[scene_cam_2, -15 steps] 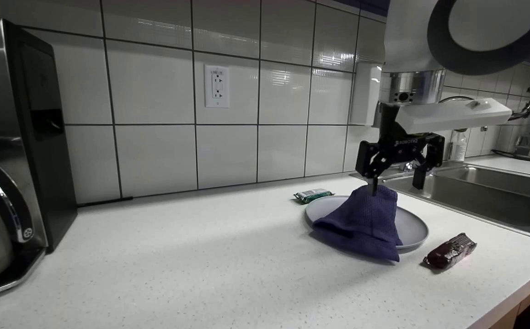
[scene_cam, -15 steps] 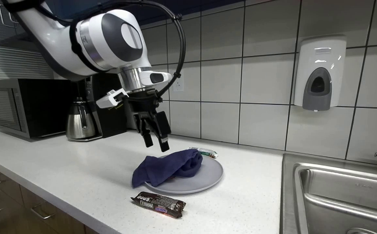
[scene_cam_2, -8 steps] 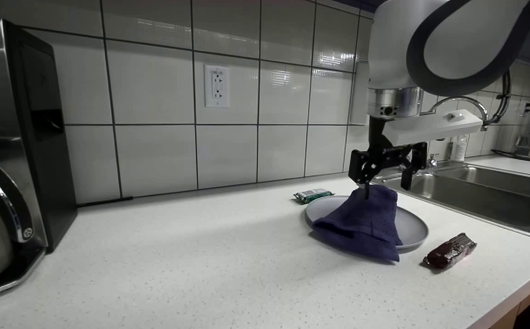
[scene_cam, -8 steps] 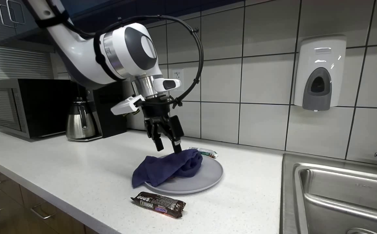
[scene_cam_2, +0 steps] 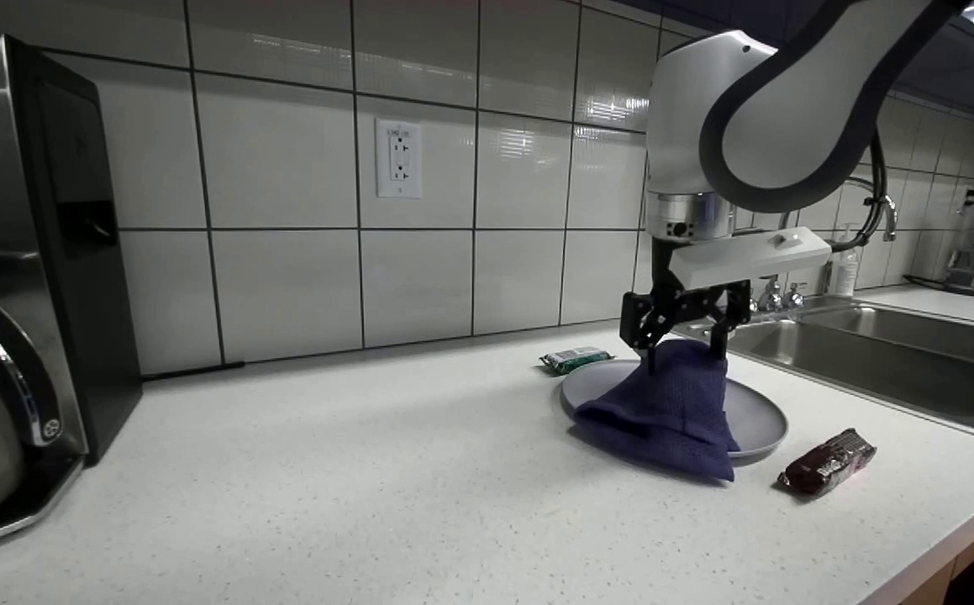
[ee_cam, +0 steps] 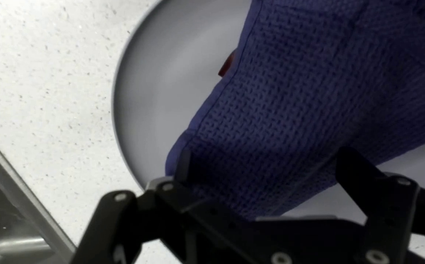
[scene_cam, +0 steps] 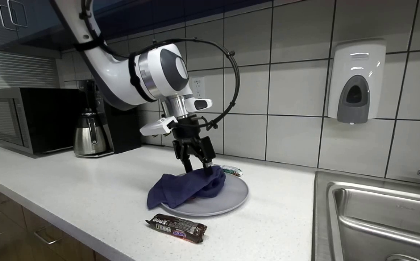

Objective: Move the towel to the counter, then place the snacks onto it

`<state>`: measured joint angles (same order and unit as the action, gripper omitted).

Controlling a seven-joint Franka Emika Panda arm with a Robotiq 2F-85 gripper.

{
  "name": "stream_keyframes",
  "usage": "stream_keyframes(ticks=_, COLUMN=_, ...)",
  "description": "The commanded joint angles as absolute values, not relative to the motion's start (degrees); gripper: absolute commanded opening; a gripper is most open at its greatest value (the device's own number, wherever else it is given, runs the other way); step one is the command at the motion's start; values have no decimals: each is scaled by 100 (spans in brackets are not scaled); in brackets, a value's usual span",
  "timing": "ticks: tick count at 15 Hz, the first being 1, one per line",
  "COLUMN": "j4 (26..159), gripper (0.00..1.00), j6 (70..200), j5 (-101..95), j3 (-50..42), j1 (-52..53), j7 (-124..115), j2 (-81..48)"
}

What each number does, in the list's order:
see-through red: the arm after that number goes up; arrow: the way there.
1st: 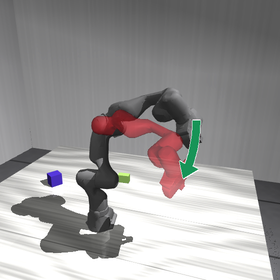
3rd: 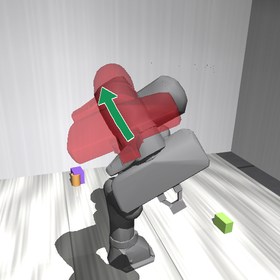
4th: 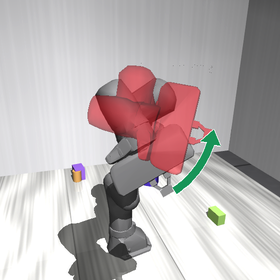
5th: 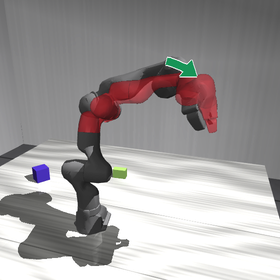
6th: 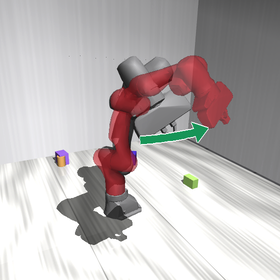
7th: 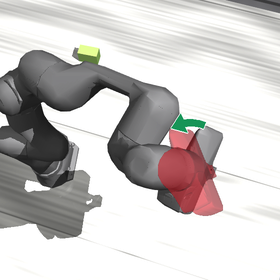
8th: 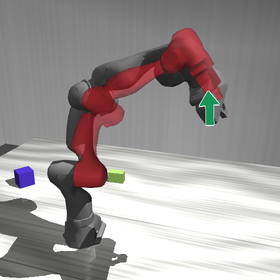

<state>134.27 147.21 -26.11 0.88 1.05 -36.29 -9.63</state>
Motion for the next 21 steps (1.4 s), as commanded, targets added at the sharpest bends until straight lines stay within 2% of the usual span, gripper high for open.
stream_keyframes(ticks=1, j4=13268, gripper=100, j6=14769, j5=-2710, j3=-211, j1=328, j7=-3795, j2=-1117)
stream_keyframes(ticks=10, j4=13271, gripper=100, j6=14789, j5=-2609, j3=-417, j1=517, j7=-3726, j2=-1373)
stream_keyframes(ticks=11, j4=13278, gripper=75, j6=14796, j5=-2604, j3=-431, j1=532, j7=-3727, j2=-1379)
stream_keyframes(ticks=13, j4=13288, gripper=66, j6=14813, j5=-2603, j3=-458, j1=552, j7=-3730, j2=-1377)
stream_keyframes(ticks=16, j4=13290, gripper=40, j6=14834, j5=-2604, j3=-494, j1=593, j7=-3735, j2=-1367)
stream_keyframes(ticks=21, j4=13295, gripper=4, j6=14829, j5=-2619, j3=-488, j1=643, j7=-3778, j2=-1303)
